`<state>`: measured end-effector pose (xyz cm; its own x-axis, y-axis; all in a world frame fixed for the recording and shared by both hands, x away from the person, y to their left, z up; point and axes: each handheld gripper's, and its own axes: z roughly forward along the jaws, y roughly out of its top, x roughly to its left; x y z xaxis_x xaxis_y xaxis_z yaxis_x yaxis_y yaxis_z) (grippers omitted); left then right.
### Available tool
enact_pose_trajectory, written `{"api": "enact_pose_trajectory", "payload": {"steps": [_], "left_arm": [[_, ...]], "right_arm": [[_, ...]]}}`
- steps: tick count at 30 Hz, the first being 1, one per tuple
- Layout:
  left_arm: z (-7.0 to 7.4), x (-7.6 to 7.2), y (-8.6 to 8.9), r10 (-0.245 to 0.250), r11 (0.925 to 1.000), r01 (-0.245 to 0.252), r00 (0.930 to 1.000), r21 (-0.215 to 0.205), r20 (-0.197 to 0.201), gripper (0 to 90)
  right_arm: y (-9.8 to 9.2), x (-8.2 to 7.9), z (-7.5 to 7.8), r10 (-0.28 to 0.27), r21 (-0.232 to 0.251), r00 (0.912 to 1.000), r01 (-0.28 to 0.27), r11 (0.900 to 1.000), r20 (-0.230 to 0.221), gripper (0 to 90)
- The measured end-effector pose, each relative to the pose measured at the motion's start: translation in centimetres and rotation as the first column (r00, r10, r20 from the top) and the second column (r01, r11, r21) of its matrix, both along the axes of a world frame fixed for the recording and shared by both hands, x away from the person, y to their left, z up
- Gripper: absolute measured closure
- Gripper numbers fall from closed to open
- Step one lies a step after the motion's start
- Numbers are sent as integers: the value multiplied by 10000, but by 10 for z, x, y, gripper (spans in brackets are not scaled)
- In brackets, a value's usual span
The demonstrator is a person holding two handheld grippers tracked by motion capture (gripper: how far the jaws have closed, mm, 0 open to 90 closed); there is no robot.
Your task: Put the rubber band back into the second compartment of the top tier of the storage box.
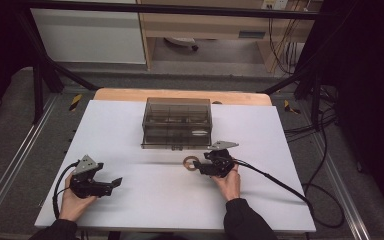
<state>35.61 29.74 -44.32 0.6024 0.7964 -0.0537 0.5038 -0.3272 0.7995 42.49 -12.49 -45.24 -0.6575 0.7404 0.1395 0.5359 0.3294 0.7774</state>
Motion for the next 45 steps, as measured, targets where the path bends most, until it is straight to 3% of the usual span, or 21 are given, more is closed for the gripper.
{"api": "enact_pose_trajectory", "payload": {"steps": [25, 45], "left_arm": [[0, 0, 0, 17, 10000, -17, 10000, 10, 4, 49], [0, 0, 0, 16, 10000, -16, 10000, 32, 13, 49]], "right_arm": [[4, 5, -7, -16, -66, 9997, 14, 10000, -252, 713], [8, 8, -4, -95, -362, 9989, 78, 9993, -462, 826]]}}
